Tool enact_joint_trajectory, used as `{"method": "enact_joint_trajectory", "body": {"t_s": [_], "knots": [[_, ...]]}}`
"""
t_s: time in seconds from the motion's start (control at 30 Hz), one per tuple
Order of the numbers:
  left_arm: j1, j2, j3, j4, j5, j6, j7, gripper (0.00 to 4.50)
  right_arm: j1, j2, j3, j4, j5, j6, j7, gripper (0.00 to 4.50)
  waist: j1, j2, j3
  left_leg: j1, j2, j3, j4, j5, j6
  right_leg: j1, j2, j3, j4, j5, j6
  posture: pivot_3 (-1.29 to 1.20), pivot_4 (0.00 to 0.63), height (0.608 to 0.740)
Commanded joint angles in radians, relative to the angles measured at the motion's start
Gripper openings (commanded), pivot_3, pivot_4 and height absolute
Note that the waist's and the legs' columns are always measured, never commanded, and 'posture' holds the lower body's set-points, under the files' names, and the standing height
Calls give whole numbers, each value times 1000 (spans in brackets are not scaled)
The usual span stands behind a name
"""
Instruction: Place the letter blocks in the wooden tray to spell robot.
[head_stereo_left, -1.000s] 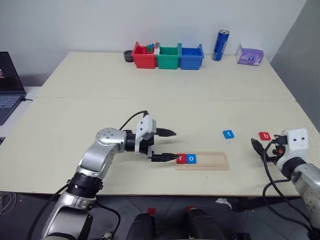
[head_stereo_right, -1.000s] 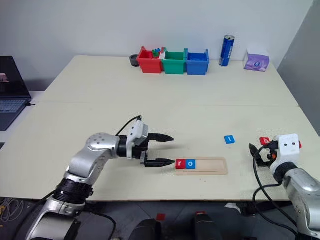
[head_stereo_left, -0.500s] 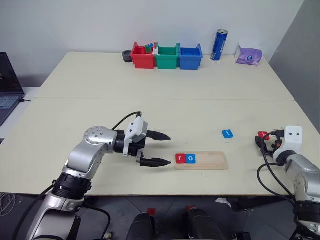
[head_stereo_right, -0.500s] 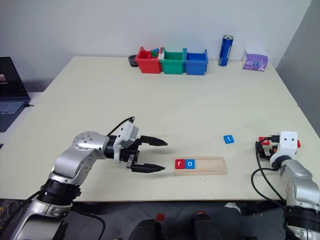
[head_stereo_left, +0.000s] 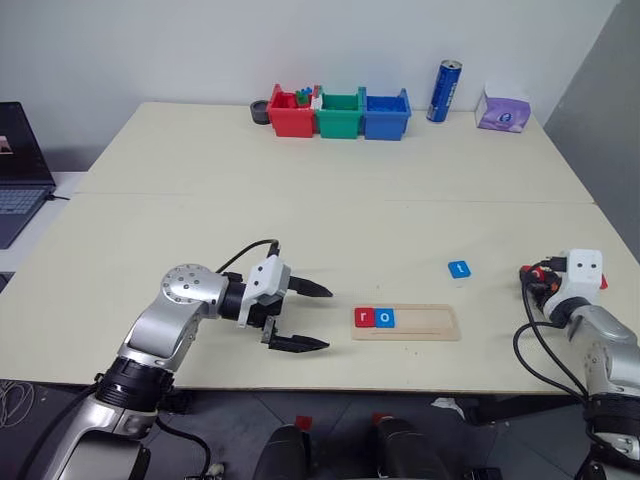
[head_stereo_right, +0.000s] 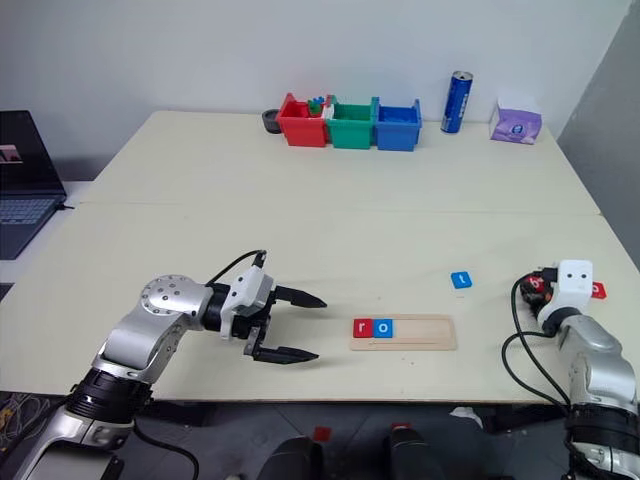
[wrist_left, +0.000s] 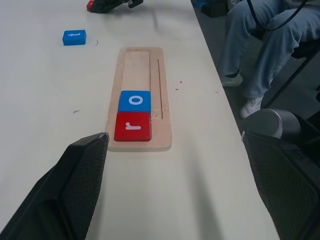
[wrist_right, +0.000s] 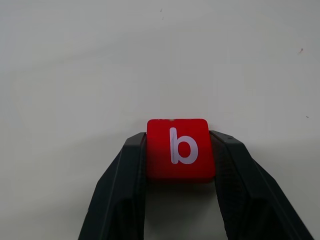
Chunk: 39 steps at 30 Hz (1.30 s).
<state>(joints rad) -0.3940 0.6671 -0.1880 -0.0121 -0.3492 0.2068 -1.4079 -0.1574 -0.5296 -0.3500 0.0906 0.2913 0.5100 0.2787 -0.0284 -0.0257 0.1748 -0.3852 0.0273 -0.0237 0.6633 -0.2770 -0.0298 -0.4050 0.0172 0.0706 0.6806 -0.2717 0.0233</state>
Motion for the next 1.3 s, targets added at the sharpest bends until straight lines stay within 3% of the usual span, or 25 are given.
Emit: {"method": "enact_joint_trajectory", "body": {"t_s": [0.03,0.27,0.57,0.8,0.87,1.0,1.07,1.3], "knots": [[5,10,15,-1,0,-25,-2,4500,113,17,-15,-216,28,98,-18,1462,0,0,0,0,0,-1,-1,0,0,0,0,0,0,0,0,0,150,740],[6,1,1,-7,-1,-25,1,4500,384,175,41,-723,79,321,-141,1462,-4,1,0,0,2,-2,-1,0,0,-1,1,-1,0,-2,0,0,150,740],[-9,-8,-12,18,20,-42,-4,4500,385,316,84,-751,52,379,-241,1462,-7,0,-1,2,2,0,0,0,0,0,1,0,0,-1,1,0,150,740],[0,-13,-13,8,38,-48,6,4500,338,341,46,-788,64,367,-245,3920,-5,0,-1,1,1,0,0,0,0,-1,1,0,0,-1,1,0,150,740],[3,-14,-9,7,40,-48,10,4500,326,287,19,-824,77,361,-198,4439,-5,1,0,1,1,0,0,0,0,-1,1,0,0,-1,1,0,150,740],[4,-17,-8,9,45,-52,14,4500,361,103,-16,-818,89,339,-41,4439,-5,1,0,1,0,1,0,0,0,-1,0,0,-1,-1,1,0,150,740],[6,-17,-9,9,46,-55,15,4500,401,-28,-28,-783,105,278,119,4439,-4,1,0,0,0,1,0,0,0,-1,0,-1,-1,-1,1,0,150,740],[-1,-22,-19,18,55,-63,9,4500,422,-333,0,-577,104,87,516,4439,-6,0,0,1,-1,2,0,0,0,0,3,-1,0,-1,1,0,150,740]]}}
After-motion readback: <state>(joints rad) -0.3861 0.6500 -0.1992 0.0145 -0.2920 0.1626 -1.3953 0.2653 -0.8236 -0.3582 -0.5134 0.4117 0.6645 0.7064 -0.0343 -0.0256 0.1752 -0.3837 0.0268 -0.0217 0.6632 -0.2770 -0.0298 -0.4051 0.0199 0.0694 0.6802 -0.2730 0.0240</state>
